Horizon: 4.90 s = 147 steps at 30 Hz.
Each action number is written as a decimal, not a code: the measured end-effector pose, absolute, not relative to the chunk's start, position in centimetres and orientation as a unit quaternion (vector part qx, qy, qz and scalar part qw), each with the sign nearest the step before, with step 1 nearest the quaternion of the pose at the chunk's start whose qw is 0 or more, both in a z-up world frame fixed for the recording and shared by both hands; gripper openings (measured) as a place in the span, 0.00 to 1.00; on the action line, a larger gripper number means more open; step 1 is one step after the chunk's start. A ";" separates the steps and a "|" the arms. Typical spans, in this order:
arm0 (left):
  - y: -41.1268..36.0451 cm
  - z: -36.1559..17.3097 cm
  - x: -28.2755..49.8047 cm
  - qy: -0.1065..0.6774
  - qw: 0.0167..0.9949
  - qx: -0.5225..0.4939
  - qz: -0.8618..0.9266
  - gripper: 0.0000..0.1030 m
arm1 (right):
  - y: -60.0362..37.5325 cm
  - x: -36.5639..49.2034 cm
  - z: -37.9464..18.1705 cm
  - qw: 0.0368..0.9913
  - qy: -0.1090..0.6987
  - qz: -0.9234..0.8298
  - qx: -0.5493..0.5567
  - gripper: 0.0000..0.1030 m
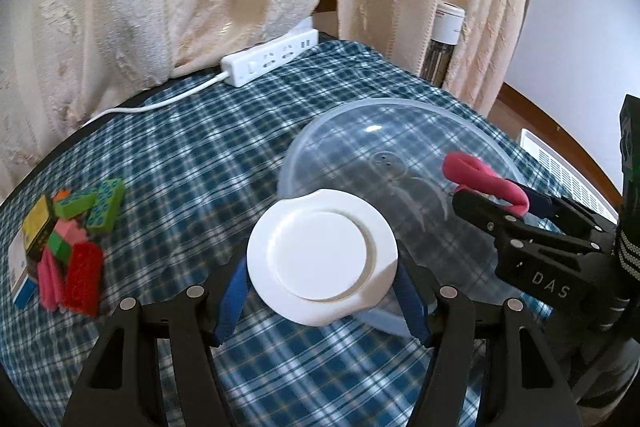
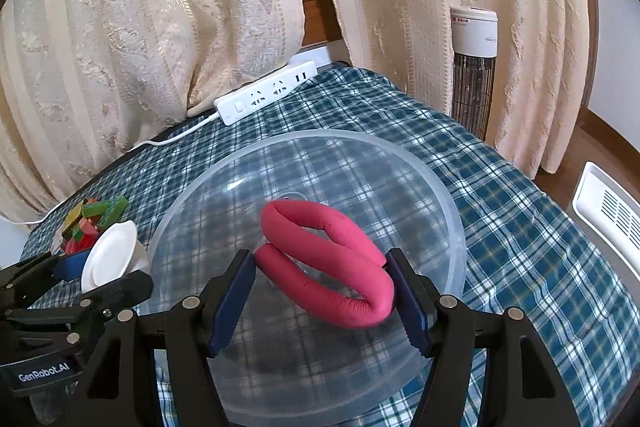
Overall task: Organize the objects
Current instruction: 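Carry the saucer with the left tool while the right tool carries the loop to the clear bowl, then open the left tool over the bowl while the right tool releases the pink loop inside, then move the left tool to the second pink foam tube while the right tool returns to the pile, then grasp the pink foam tube with the left tool while the right tool grasps the red brick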
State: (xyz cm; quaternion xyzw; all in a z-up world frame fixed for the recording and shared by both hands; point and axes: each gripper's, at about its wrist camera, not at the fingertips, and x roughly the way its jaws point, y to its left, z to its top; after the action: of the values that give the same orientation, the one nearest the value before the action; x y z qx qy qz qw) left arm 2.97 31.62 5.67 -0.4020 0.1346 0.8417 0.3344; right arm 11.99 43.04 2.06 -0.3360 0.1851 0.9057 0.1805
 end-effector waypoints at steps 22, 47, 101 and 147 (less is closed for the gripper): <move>31.6 6.1 1.9 0.105 0.347 -0.409 0.837 0.75 | 43.0 11.8 2.1 0.179 0.191 0.905 -0.335 0.70; 28.5 6.2 1.3 0.105 0.301 -0.404 0.857 0.75 | 40.4 11.4 3.5 0.163 0.186 0.911 -0.330 0.73; 8.2 2.5 -9.4 0.049 0.098 -0.444 0.889 0.75 | 23.1 0.4 2.8 -0.028 0.089 0.908 -0.408 0.75; 4.6 4.0 -8.6 0.003 0.059 -0.419 0.906 0.47 | 18.5 -8.3 0.3 -0.104 0.102 0.882 -0.447 0.75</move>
State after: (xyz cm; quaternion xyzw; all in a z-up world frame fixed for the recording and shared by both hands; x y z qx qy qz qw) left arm -8.65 4.58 3.97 -0.4186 0.0028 0.9062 0.0592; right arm -8.29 18.47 0.28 -0.4472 0.1024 0.8825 -0.1036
